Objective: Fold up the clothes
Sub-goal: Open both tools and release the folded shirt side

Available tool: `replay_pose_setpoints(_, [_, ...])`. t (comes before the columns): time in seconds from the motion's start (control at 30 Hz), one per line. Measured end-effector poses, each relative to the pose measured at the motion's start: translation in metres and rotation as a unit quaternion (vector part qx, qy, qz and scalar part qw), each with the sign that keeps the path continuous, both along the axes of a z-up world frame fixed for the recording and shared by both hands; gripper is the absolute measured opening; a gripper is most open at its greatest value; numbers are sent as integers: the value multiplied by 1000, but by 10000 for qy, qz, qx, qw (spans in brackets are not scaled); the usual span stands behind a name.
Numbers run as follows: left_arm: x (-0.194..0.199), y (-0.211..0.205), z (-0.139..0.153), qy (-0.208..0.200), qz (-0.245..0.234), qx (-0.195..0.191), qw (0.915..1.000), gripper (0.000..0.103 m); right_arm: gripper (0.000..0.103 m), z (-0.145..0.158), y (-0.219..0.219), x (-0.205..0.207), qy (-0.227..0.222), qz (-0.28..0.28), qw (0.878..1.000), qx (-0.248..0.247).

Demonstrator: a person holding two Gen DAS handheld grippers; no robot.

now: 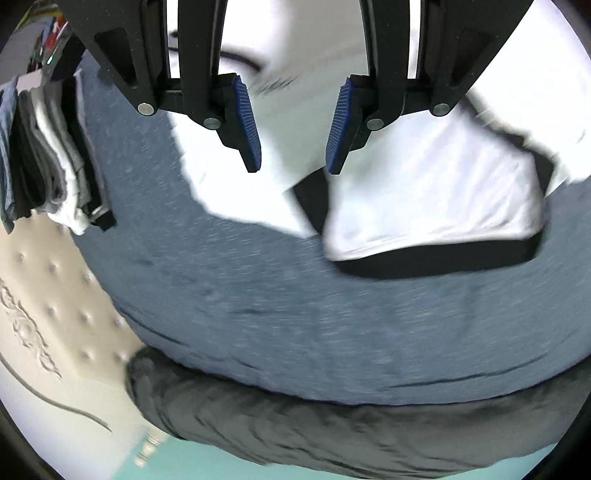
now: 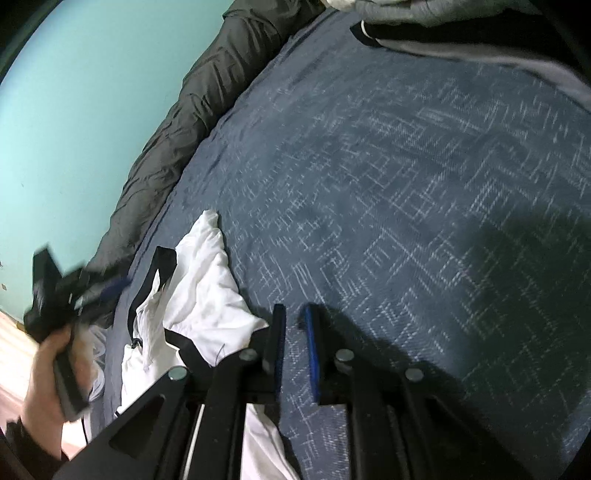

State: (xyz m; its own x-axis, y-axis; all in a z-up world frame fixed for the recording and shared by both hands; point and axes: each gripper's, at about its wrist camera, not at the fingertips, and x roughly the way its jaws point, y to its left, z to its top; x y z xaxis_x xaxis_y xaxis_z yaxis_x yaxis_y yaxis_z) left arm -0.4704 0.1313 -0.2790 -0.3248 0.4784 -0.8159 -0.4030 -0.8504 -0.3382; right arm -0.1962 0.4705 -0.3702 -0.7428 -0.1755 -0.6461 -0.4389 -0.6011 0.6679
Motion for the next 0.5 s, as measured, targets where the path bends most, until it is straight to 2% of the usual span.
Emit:
replay_pose_setpoints(0.13, [17, -65, 0, 9, 457, -3, 9990, 49, 17, 5, -3, 0, 29, 16, 10000, 62])
replay_pose_setpoints(0.33, [43, -167, -8, -53, 1156, -88, 9932, 50, 18, 13, -8, 1, 106, 45, 9998, 177])
replay_pose_setpoints(0.5, [55, -248, -19, -118, 1812, -184, 9832, 50, 19, 24, -18, -3, 178, 110, 9990, 387])
